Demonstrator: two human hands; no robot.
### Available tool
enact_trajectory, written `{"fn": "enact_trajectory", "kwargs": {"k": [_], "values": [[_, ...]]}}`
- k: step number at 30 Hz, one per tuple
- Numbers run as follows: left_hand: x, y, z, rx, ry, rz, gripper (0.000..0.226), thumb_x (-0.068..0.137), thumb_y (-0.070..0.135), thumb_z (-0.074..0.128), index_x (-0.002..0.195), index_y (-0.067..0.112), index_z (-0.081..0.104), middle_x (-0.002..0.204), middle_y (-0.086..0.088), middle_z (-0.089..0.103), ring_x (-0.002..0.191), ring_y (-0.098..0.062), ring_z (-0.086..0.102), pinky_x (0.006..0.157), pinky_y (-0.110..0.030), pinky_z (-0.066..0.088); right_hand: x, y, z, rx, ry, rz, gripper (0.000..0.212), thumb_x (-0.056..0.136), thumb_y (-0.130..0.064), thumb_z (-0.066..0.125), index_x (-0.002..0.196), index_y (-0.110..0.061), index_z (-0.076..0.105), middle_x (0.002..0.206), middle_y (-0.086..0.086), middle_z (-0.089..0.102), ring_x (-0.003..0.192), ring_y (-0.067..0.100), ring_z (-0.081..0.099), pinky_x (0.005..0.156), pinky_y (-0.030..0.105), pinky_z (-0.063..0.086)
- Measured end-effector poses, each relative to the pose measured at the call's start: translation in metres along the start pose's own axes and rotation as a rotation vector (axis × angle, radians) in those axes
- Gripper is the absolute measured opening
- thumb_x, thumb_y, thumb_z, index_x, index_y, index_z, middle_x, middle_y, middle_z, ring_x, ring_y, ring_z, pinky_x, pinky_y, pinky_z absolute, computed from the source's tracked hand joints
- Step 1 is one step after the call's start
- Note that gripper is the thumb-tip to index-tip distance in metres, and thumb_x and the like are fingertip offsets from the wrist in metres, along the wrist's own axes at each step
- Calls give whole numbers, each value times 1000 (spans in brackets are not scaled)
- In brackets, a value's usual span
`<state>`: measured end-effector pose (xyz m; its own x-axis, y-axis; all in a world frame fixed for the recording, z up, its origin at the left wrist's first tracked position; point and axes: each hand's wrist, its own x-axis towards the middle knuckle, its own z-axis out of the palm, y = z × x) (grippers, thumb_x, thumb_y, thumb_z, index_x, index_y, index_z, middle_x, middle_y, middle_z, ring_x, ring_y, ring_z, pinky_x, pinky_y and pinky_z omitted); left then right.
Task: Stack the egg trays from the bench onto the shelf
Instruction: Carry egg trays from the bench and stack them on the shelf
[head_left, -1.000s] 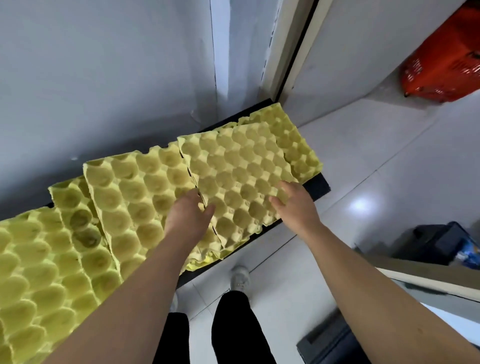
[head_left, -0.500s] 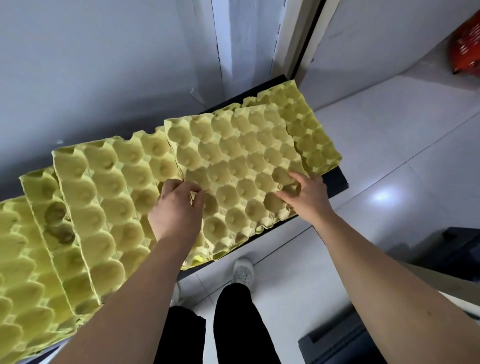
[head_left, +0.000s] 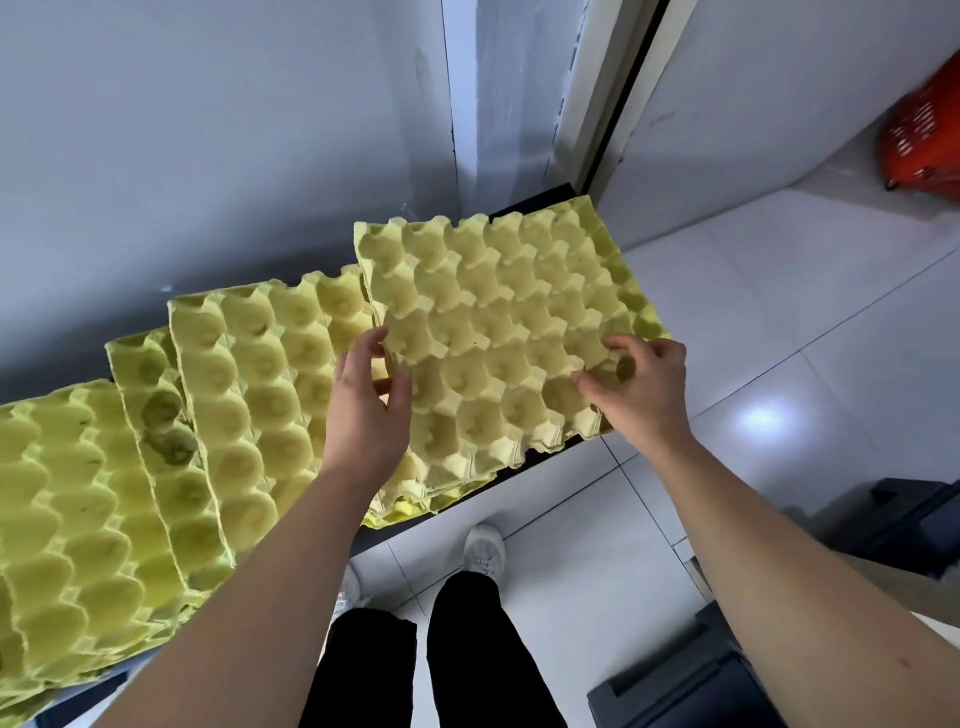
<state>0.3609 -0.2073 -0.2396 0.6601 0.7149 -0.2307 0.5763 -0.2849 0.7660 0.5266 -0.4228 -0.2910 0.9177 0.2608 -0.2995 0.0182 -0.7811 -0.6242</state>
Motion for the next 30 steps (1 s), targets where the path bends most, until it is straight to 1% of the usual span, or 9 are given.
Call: {"fn": "enact_trajectory", "kwargs": {"k": [5,8,11,16,20,23,25,28,30], "values": [[-16,4,-31,-37,87,-33,51,95,19,56,143,18,38,127,6,54,93,-2,59,72,-11,42,-15,-23,3,4,-40,-31,60,58,-62,70,110,-37,56,122,7,51,116,28,45,93,37,40],[-30,-14,-55,8,125,-87,51,93,26,60,141,16,44,131,2,58,108,-13,61,85,-25,48,-29,-47,16,43,-118,-58,61,61,-60,74,113,-34,57,126,8,44,120,29,39,99,46,40],[-41,-32,-78,47,120,-139,67,88,35,66,147,20,37,136,7,51,116,-11,54,98,-28,43,-43,-68,36,39,-189,-89,61,65,-56,77,117,-32,55,129,9,38,124,31,36,100,49,41],[-50,-65,-103,194,62,-186,77,86,38,67,150,34,25,151,-9,30,139,-28,28,111,-45,27,-60,-79,70,42,-313,-74,58,70,-46,78,120,-34,51,136,8,31,123,31,44,102,44,43],[-51,-81,-107,220,-30,-204,74,92,32,61,152,36,17,157,-8,20,144,-30,19,114,-48,24,-66,-78,75,53,-288,-64,75,71,-44,79,134,-33,40,143,8,28,120,26,48,101,39,43],[-50,-85,-103,271,-27,-196,73,94,22,54,152,35,12,160,-11,10,146,-32,14,115,-49,23,-64,-78,74,93,-303,-39,105,69,-41,82,149,-32,14,152,2,28,133,22,38,106,39,34],[-50,-84,-102,213,-30,-263,75,94,17,52,150,43,10,160,-14,-2,144,-37,19,110,-49,33,-63,-77,75,119,-311,27,120,65,-43,84,150,-29,0,156,2,25,138,23,34,111,41,31],[-47,-84,-104,174,-27,-268,79,91,9,49,148,48,12,159,-12,8,141,-34,27,106,-50,38,-61,-73,77,115,-332,117,119,62,-46,85,150,-14,12,152,7,32,137,26,35,110,38,29],[-45,-85,-107,101,16,-257,78,88,5,49,146,48,20,155,-10,18,137,-30,33,106,-47,39,-65,-73,78,148,-347,131,115,59,-52,84,149,-14,22,151,4,35,137,24,35,112,39,29]]}}
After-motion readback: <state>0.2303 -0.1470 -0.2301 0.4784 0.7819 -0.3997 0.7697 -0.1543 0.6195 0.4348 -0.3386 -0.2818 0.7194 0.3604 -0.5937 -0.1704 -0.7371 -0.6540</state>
